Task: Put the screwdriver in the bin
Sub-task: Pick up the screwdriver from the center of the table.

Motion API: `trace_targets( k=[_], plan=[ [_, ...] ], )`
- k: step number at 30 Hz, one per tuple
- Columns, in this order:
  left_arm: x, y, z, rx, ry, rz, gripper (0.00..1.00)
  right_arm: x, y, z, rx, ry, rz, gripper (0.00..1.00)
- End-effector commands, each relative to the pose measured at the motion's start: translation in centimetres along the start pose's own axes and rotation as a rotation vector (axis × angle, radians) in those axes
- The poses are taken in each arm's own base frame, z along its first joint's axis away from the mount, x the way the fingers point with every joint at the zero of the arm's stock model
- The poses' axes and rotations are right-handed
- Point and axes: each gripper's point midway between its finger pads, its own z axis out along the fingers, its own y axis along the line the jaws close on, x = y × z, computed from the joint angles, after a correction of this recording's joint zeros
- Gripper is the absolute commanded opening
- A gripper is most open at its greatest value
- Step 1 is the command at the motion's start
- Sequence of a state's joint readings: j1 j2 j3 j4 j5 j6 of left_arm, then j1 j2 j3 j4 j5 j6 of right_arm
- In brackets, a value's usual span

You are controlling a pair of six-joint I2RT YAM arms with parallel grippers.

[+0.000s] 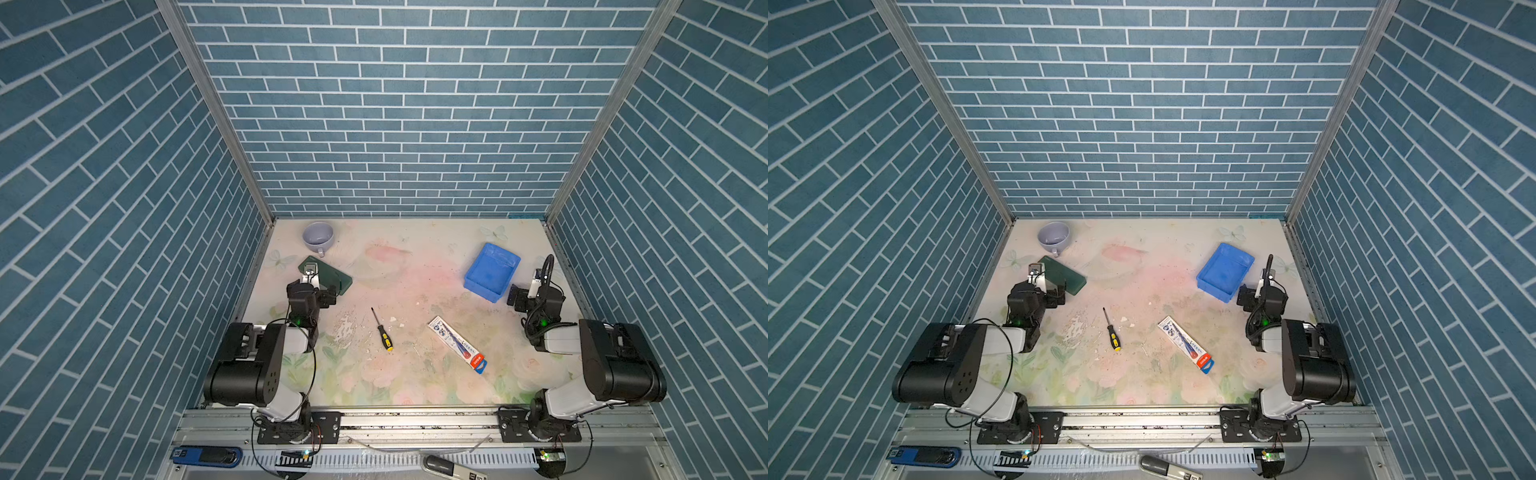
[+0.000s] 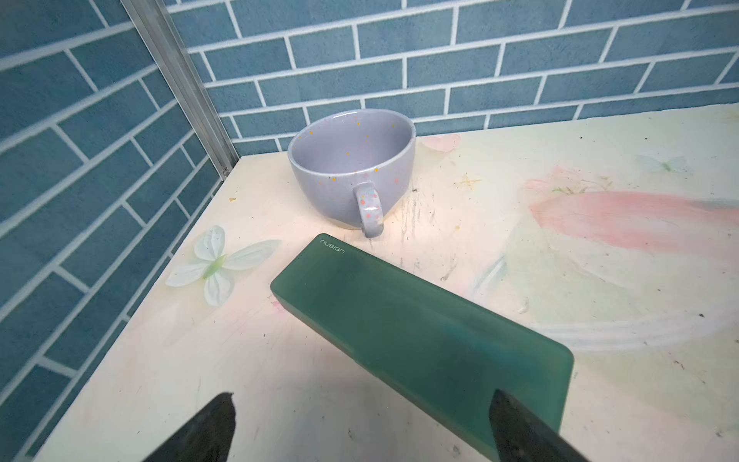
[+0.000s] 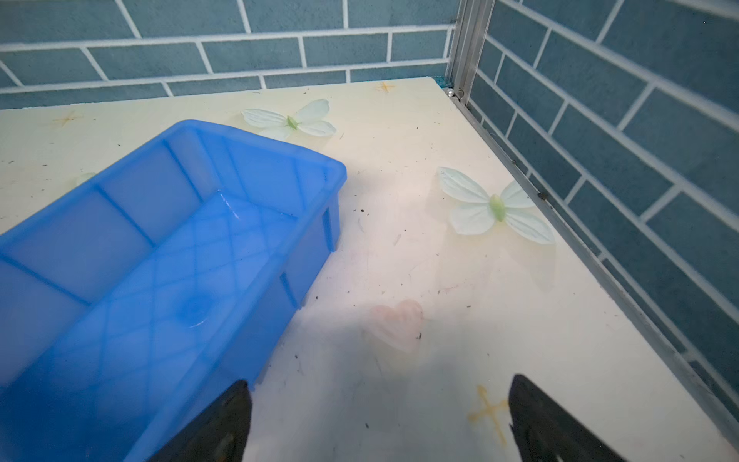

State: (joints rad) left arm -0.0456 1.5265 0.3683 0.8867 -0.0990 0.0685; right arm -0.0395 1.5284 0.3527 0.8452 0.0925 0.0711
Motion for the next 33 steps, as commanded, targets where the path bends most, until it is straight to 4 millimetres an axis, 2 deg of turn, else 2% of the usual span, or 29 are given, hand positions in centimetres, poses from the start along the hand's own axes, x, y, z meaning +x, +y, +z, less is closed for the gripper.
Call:
trace_targets(
  k=[1, 24, 29, 33],
  plan=[
    [-0.3, 0.0, 0.3, 0.002, -0.003, 0.007, 1.00, -2.0, 0.3, 0.6, -0.010, -0.047, -0.004, 0.99],
    [-0.3, 0.1, 0.1, -0.005, -0.009, 0.007, 1.00, -2.1, 0.6, 0.2, -0.031, -0.067, -0.014, 0.99],
    [-1.7, 1.2, -1.7, -0.097, -0.061, 0.002, 1.00, -2.8, 0.8, -0.9, -0.045, -0.113, -0.016, 0.99],
    [-3.6, 1.2, -3.6, -0.134, -0.063, 0.025, 1.00, -3.9, 1.1, -2.0, -0.056, -0.132, -0.033, 0.99]
  ],
)
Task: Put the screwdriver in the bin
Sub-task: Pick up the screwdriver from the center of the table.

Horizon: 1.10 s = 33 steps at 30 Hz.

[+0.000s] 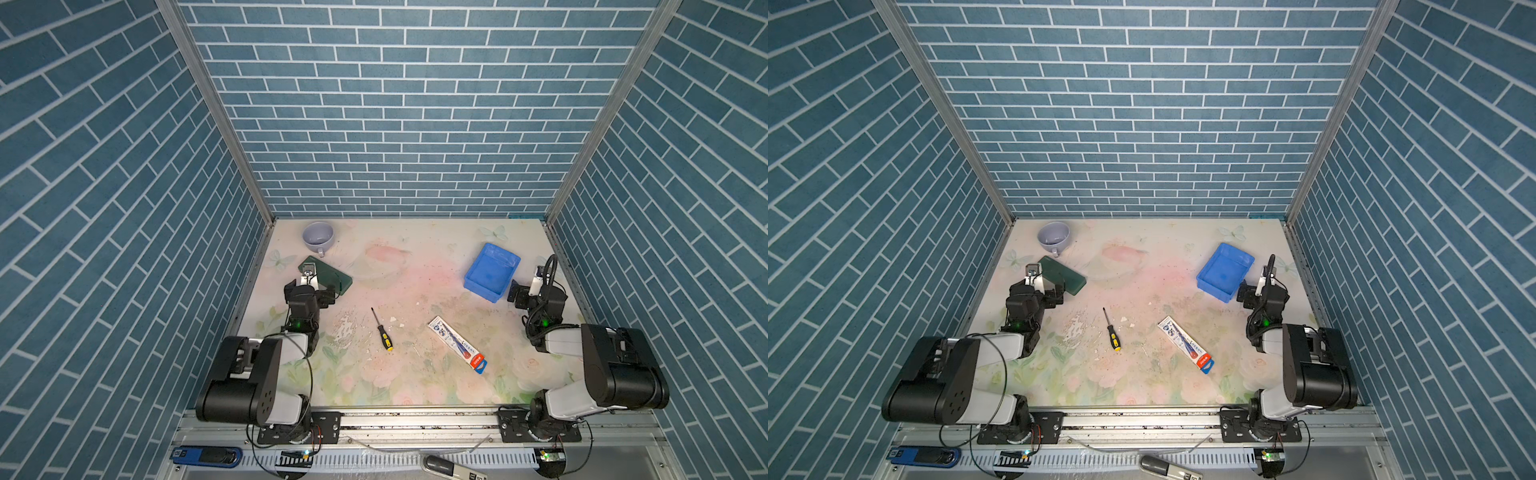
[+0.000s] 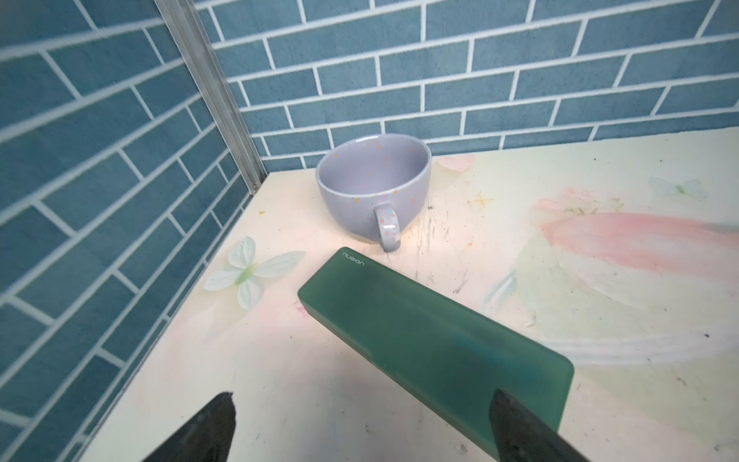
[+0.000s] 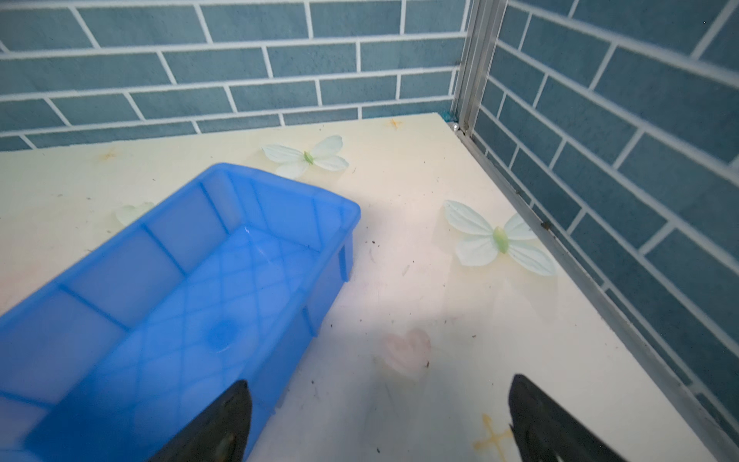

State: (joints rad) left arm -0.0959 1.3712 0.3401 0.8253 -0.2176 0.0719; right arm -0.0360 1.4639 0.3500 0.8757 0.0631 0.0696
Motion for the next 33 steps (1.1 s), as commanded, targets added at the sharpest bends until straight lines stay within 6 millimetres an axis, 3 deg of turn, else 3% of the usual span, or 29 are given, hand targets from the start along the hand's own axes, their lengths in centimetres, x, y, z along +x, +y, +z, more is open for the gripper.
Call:
trace_targets(
  k=[1, 7, 13, 22, 26, 30, 33],
  plan=[
    [-1.6, 0.7, -1.6, -0.070, -0.005, 0.019, 1.00, -1.3, 0.8, -1.2, -0.027, -0.041, -0.047, 0.99],
    [-3.6, -1.3, -4.9, -0.049, 0.005, 0.030, 1.00, -3.8, 2.4, -3.0, -0.046, -0.078, -0.119, 0.99],
    [-5.3, -4.1, -7.7, 0.058, 0.011, -0.055, 1.00, -6.7, 5.5, -5.2, -0.123, -0.114, -0.129, 0.99],
    [-3.5, -9.1, -11.0, 0.182, 0.207, -0.144, 1.00, -8.9, 12.1, -8.6, -0.313, -0.114, -0.158, 0.99],
    [-2.6, -10.9, -12.5, 0.226, 0.317, -0.215, 1.00, -8.7, 14.7, -10.4, -0.402, -0.090, -0.191, 0.99],
    [-0.9, -11.3, -13.7, 0.202, 0.435, -0.284, 1.00, -8.6, 17.2, -11.9, -0.491, -0.070, -0.222, 0.99],
    [-0.7, -11.7, -14.0, 0.182, 0.516, -0.323, 1.00, -8.3, 19.4, -13.0, -0.569, -0.054, -0.256, 0.99]
  ],
)
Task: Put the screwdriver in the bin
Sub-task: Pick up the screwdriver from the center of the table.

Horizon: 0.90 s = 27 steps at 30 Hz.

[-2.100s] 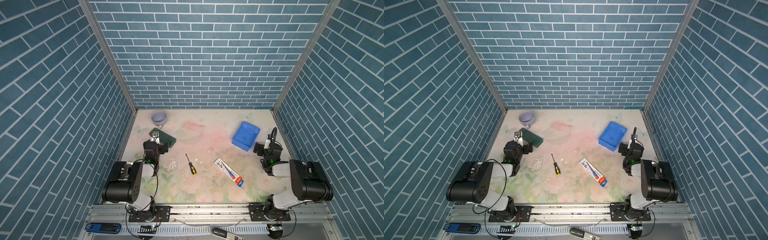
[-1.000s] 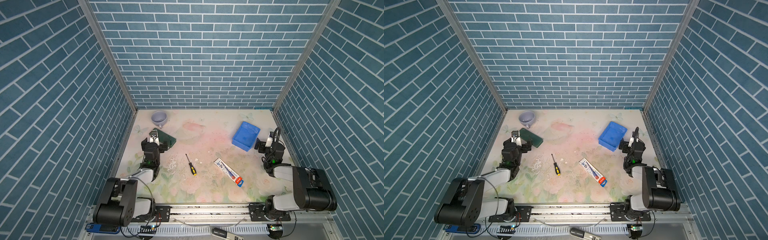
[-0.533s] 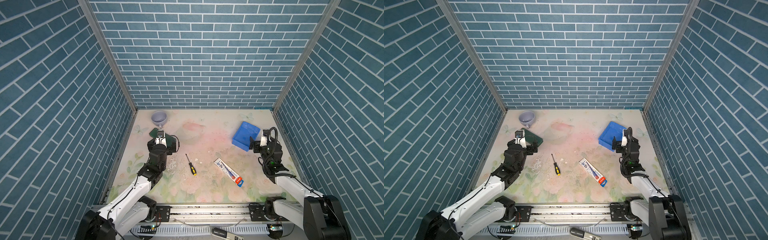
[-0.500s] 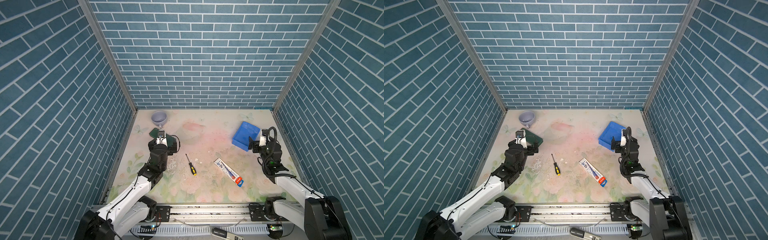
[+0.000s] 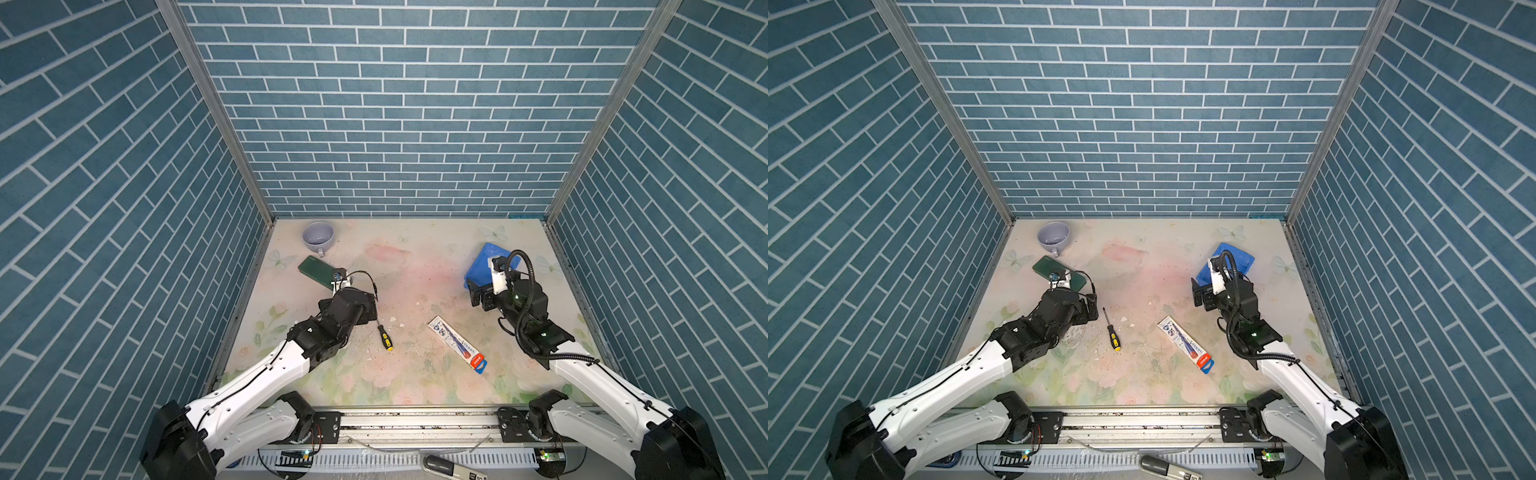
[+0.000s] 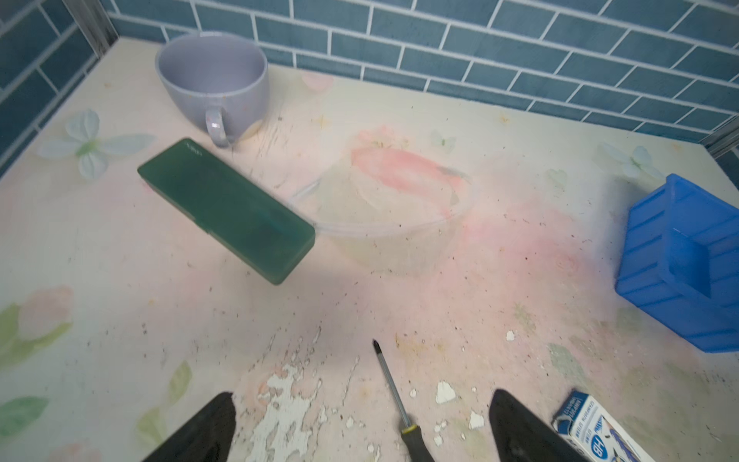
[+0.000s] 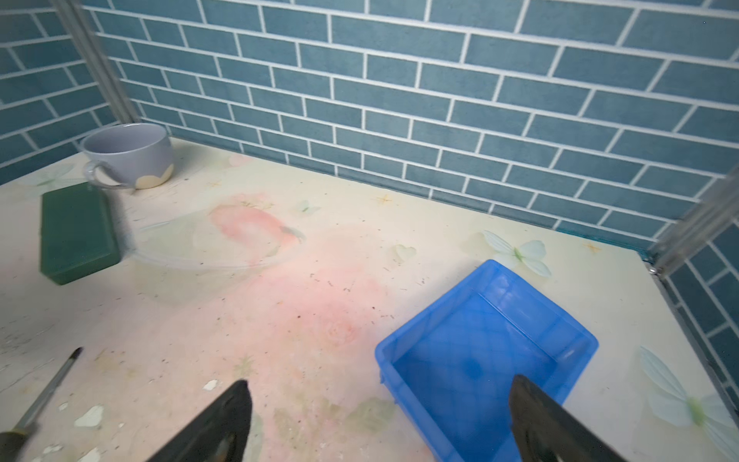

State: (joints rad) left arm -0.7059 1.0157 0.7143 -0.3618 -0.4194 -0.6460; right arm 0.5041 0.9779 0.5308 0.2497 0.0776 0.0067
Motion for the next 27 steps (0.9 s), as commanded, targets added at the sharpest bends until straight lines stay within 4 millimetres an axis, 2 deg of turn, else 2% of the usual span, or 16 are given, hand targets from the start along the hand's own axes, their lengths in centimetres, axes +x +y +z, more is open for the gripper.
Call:
trace_targets(
  k=[1, 8, 11, 15, 20, 23, 27],
  plan=[
    [2.3, 0.7, -0.2, -0.063, 0.140, -0.092, 1.00, -1.4, 2.6, -0.3, -0.093, 0.007, -0.040, 0.99],
    [5.1, -0.9, 1.9, -0.087, 0.303, -0.120, 1.00, 0.3, 7.7, 0.0, -0.269, 0.084, -0.096, 0.99],
    [6.1, -1.8, 2.7, -0.098, 0.378, -0.125, 0.98, 1.3, 9.0, -0.2, -0.321, 0.128, -0.109, 0.99],
    [8.3, -2.4, 3.5, -0.134, 0.503, -0.138, 0.93, 2.1, 9.3, -0.3, -0.330, 0.149, -0.116, 0.99],
    [11.2, -2.5, 4.2, -0.188, 0.634, -0.147, 0.80, 2.4, 9.4, -0.6, -0.344, 0.157, -0.116, 0.99],
    [12.0, -2.5, 4.5, -0.209, 0.673, -0.160, 0.68, 2.8, 9.4, -0.9, -0.344, 0.166, -0.115, 0.99],
    [12.7, -2.8, 4.8, -0.218, 0.709, -0.169, 0.58, 3.2, 9.3, -1.2, -0.345, 0.178, -0.118, 0.99]
  ],
)
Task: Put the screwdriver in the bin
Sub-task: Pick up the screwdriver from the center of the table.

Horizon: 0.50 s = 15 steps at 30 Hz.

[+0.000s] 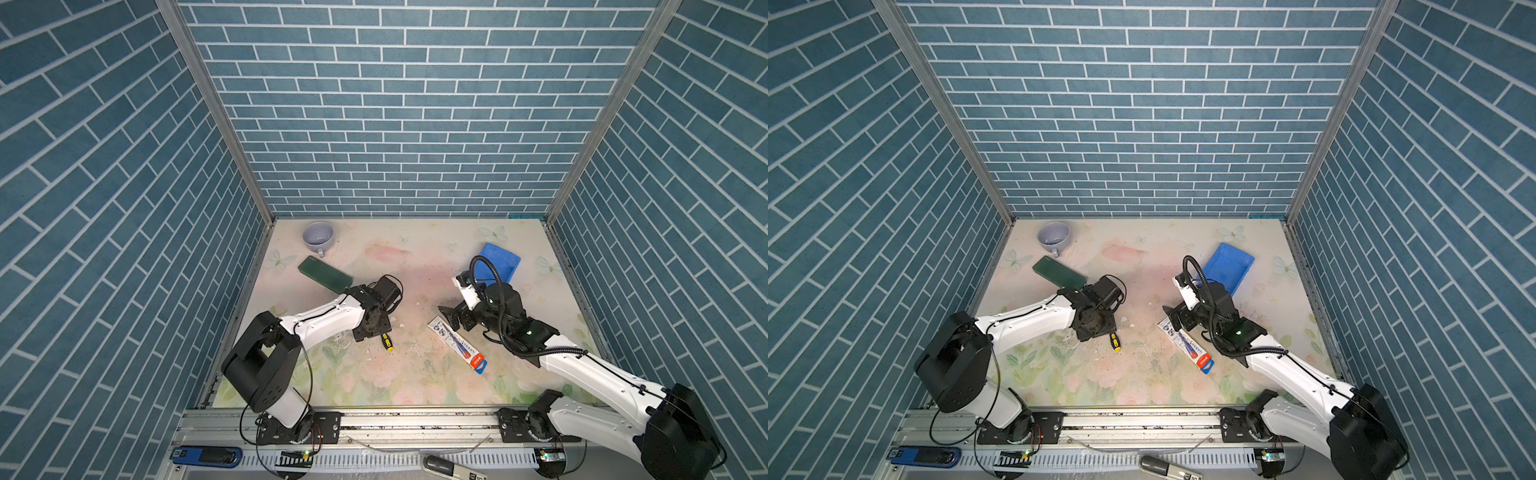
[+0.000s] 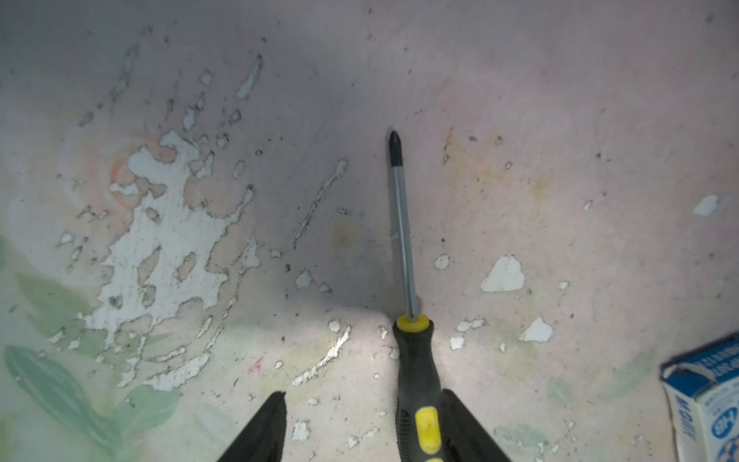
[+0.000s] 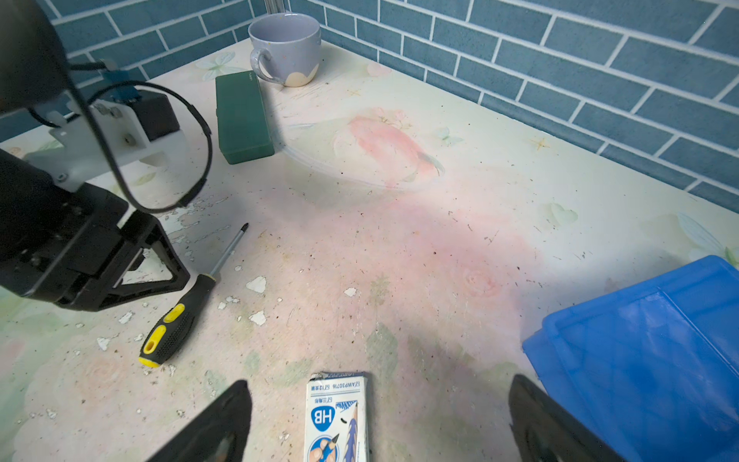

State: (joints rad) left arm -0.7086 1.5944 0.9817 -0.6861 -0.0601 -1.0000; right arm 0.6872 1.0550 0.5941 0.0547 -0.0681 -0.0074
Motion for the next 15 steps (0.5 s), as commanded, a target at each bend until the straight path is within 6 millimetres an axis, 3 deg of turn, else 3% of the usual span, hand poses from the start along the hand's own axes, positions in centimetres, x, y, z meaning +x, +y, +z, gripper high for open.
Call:
trace_targets(
  k=[1, 5, 15],
  plan=[
    [0.5, -0.3, -0.1, -0.011, 0.040, -0.015, 0.55, -0.4, 0.4, -0.7, -0.017, -0.010, -0.035, 0.99],
    [0.2, -0.8, 0.4, -0.012, 0.037, -0.010, 0.49, -0.5, 0.3, -1.0, -0.010, -0.012, -0.034, 0.99],
    [-0.7, -1.7, 1.5, -0.012, 0.018, -0.008, 0.44, -0.4, 0.2, -1.5, -0.001, -0.009, -0.031, 0.99]
  ],
)
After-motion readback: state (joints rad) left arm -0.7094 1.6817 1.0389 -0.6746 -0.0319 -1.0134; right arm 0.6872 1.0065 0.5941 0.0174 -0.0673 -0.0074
